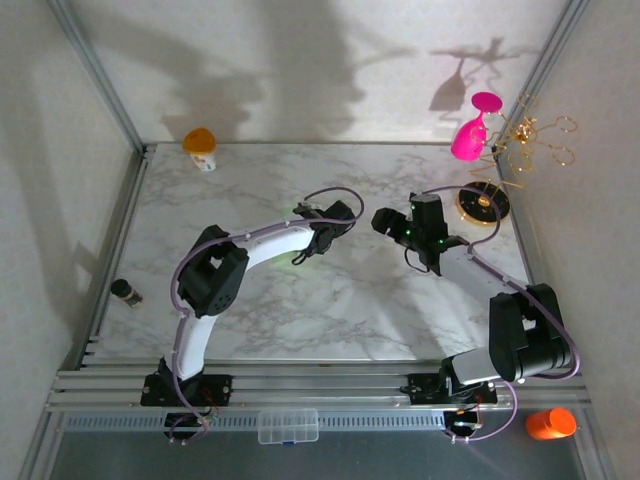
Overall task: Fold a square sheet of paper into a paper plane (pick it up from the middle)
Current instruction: Turn over the paper at the center of the table.
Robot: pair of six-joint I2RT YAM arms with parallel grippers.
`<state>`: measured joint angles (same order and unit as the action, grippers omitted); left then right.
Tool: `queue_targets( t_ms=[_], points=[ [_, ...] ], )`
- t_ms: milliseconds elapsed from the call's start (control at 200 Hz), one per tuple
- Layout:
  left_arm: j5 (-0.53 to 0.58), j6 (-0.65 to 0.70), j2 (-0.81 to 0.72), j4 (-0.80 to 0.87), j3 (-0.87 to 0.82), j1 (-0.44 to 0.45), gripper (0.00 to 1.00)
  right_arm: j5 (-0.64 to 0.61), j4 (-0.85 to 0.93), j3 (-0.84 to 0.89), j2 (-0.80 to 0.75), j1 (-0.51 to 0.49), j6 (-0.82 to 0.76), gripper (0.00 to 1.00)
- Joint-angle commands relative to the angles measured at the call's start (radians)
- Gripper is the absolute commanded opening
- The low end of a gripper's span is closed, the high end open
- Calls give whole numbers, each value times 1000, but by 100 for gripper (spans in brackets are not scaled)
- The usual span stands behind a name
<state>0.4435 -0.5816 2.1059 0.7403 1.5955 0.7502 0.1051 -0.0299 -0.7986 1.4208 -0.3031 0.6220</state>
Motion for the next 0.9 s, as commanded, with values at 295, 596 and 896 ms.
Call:
queue_targets(
  t_ms=[295, 596, 896],
  points=[
    [-606, -159, -364, -550, -369, -200, 60, 125, -36, -14, 50, -21, 40, 82],
    [-462, -207, -709, -622, -692, -343, 84, 58, -34, -126, 163, -242, 126, 84],
    [-468, -167, -972, -639, -899, -545, 99, 11, -55, -338, 403, -455, 257, 74]
  ],
)
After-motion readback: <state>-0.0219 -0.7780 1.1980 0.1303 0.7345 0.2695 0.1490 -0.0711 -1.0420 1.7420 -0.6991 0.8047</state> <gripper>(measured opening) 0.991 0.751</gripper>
